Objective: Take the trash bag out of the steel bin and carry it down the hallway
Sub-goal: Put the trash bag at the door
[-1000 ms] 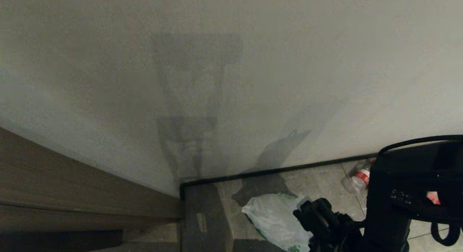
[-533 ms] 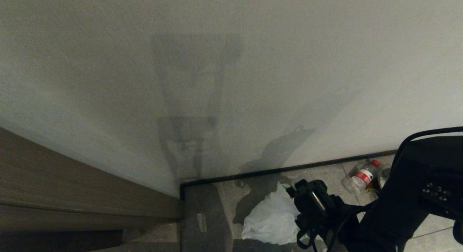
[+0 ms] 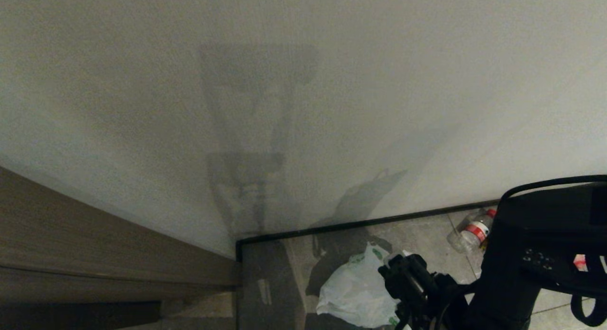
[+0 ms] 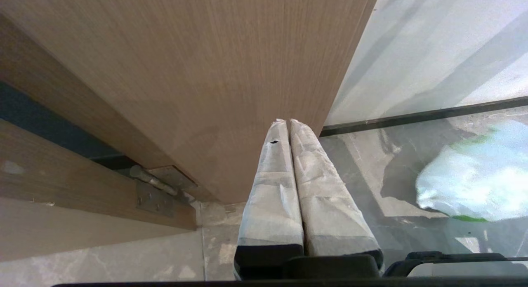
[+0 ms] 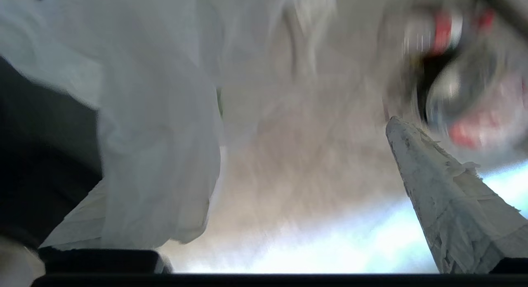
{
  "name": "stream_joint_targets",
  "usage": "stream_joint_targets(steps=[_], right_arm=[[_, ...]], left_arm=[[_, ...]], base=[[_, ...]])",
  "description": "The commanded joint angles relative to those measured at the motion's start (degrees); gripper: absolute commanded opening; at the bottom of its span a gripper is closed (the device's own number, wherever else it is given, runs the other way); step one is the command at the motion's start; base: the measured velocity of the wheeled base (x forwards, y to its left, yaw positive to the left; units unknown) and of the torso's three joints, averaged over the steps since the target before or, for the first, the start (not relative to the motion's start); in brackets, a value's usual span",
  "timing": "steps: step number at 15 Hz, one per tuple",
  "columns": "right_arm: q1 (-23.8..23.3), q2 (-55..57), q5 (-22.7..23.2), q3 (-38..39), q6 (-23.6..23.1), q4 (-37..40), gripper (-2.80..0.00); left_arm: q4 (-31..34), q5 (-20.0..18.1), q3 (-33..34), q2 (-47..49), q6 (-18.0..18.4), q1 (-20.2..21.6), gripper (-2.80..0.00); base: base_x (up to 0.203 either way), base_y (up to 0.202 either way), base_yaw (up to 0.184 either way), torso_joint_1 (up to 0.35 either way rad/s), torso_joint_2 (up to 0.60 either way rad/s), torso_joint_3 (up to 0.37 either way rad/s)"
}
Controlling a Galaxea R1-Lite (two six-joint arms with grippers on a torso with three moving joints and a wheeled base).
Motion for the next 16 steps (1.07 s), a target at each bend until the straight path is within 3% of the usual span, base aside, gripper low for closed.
stream_joint_targets(steps=[1, 4, 9, 12, 16], right_arm=[[-0.02, -1.34, -0.59, 1.85, 1.99, -0.29, 0.0], [0.02, -9.1, -0.84, 0.94, 4.53, 0.67, 0.0], [0.01, -13.43, -2.74, -9.0, 9.16, 4.33, 0.0], [0.5, -17.55, -2.9, -6.35, 11.55, 4.52, 0.0], [0.63, -14.83, -3.43, 5.64, 13.53, 4.38, 0.0]], left_arm=[[0.0, 0.0, 0.0, 0.01, -0.02, 0.0, -2.8], [0.0, 0.0, 0.0, 0.0, -0.02, 0.0, -2.8], [0.0, 0.0, 0.0, 0.06, -0.02, 0.0, -2.8], [0.0, 0.0, 0.0, 0.0, -0.02, 0.0, -2.8], [0.0, 0.0, 0.0, 0.0, -0.02, 0.0, -2.8]], base=[[0.0, 0.0, 0.0, 0.0, 0.0, 0.0], [0.0, 0.0, 0.0, 0.0, 0.0, 0.0], [0.0, 0.0, 0.0, 0.0, 0.0, 0.0], [0.0, 0.0, 0.0, 0.0, 0.0, 0.0], [0.0, 0.0, 0.0, 0.0, 0.0, 0.0]])
